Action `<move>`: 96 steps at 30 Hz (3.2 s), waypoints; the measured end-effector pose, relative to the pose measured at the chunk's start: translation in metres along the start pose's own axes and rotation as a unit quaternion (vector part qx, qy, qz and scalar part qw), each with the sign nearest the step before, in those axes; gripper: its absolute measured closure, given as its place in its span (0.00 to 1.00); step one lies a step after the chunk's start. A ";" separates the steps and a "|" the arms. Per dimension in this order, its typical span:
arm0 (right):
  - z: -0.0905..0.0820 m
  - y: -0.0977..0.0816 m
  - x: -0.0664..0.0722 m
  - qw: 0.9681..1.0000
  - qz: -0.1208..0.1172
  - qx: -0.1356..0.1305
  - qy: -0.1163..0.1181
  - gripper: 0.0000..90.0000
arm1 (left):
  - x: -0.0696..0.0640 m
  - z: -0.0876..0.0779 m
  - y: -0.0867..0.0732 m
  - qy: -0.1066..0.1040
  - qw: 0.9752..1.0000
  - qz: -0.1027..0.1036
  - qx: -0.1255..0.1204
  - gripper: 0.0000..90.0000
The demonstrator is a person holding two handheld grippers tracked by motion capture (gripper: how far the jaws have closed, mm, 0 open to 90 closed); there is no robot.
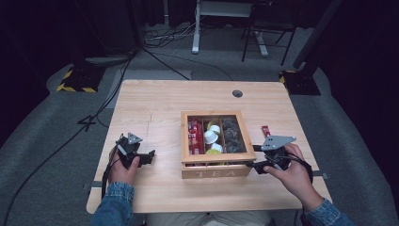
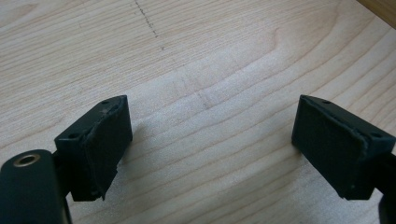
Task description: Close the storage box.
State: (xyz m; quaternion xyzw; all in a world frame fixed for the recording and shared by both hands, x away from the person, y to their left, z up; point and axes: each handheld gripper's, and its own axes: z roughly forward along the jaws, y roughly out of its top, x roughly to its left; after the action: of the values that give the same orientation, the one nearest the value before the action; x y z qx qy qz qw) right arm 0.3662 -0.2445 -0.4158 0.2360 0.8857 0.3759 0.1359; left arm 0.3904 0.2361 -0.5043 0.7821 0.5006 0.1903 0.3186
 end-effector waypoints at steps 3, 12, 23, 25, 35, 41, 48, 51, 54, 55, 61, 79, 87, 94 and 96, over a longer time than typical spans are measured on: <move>0.003 -0.002 0.001 1.000 0.002 0.008 0.005 0.39 | 0.000 0.000 0.000 0.000 1.000 0.000 0.000 0.14; 0.005 -0.005 -0.001 0.999 0.030 0.021 0.028 0.40 | 0.000 0.000 0.000 0.000 1.000 0.000 0.000 0.14; 0.007 -0.012 0.000 0.997 0.033 0.052 0.041 0.32 | 0.000 0.000 0.000 0.000 1.000 0.000 0.000 0.14; 0.004 -0.011 -0.001 0.997 0.037 0.045 0.045 0.32 | 0.000 0.000 0.000 0.000 1.000 0.000 0.000 0.14; -0.025 0.001 -0.033 0.998 0.065 -0.010 0.000 0.31 | 0.000 0.000 0.000 -0.001 1.000 0.000 0.000 0.14; -0.038 -0.001 -0.059 0.995 0.087 -0.030 -0.030 0.31 | 0.000 0.000 0.000 -0.002 1.000 0.000 0.001 0.14; -0.048 -0.013 -0.087 0.991 0.115 -0.033 -0.064 0.31 | 0.000 0.000 0.000 -0.002 1.000 -0.001 0.001 0.14; -0.050 -0.019 -0.097 0.989 0.126 -0.034 -0.074 0.31 | 0.000 0.000 0.000 -0.003 1.000 -0.002 0.000 0.14; -0.050 -0.029 -0.110 0.986 0.138 -0.032 -0.087 0.31 | 0.000 0.000 0.000 -0.003 1.000 -0.002 0.000 0.14; -0.049 -0.031 -0.113 0.986 0.139 -0.028 -0.091 0.31 | 0.000 0.000 0.000 -0.003 1.000 -0.002 0.000 0.14; -0.042 -0.049 -0.132 0.983 0.150 -0.011 -0.102 0.29 | 0.000 0.000 0.000 -0.002 1.000 0.000 0.000 0.14; -0.006 -0.096 -0.162 0.978 0.175 -0.008 -0.117 0.29 | 0.000 0.000 0.000 -0.002 1.000 0.001 0.001 0.14; -0.001 -0.113 -0.163 0.976 0.180 -0.009 -0.125 0.29 | 0.000 0.000 0.000 -0.002 1.000 0.001 0.001 0.14; 0.005 -0.121 -0.164 0.975 0.180 -0.002 -0.128 0.29 | 0.000 0.000 0.000 -0.002 1.000 0.000 0.000 0.14; 0.006 -0.123 -0.164 0.976 0.178 0.004 -0.128 0.27 | 0.000 0.000 0.000 -0.002 1.000 0.000 0.000 0.14</move>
State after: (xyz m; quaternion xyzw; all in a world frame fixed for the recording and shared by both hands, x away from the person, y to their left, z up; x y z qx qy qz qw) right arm 0.4695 -0.4011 -0.4995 0.4370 0.8061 0.3571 0.1780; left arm 0.3905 0.2363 -0.5043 0.7825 0.5001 0.1885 0.3194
